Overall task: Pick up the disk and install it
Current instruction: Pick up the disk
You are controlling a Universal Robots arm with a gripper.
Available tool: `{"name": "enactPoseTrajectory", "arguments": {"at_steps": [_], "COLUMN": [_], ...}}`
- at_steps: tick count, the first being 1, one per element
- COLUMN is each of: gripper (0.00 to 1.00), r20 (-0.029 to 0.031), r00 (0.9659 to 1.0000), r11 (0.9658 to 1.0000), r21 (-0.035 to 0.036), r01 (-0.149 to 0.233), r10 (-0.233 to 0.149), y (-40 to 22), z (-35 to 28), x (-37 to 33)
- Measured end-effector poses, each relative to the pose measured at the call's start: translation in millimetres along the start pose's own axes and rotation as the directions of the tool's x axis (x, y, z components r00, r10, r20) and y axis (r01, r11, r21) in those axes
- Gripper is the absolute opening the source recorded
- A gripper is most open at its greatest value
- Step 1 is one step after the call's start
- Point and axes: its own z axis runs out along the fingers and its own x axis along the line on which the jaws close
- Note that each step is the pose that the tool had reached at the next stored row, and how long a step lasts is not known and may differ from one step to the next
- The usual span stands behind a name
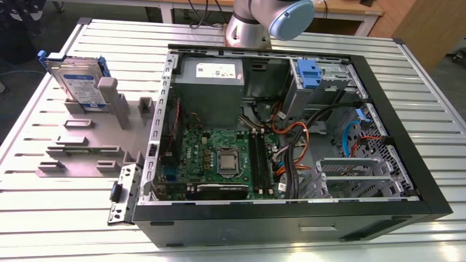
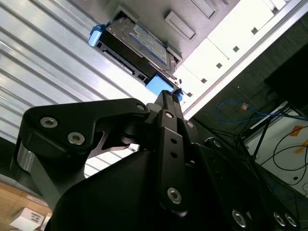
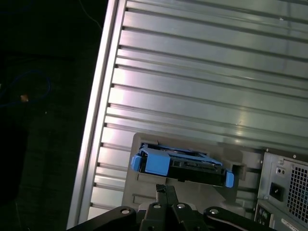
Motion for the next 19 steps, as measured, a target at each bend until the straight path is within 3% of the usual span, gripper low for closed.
{"name": "enactPoseTrajectory", "arguments": {"at_steps": [19], "gripper": [0.11], "r20": [-0.0015], "r00": [0.9994], "r11": [0.9994], "r21": [-0.0005], "r01": [0.035], "r10": [-0.035], "y": [0.0], "z": [0.0], "x": [0.0]}}
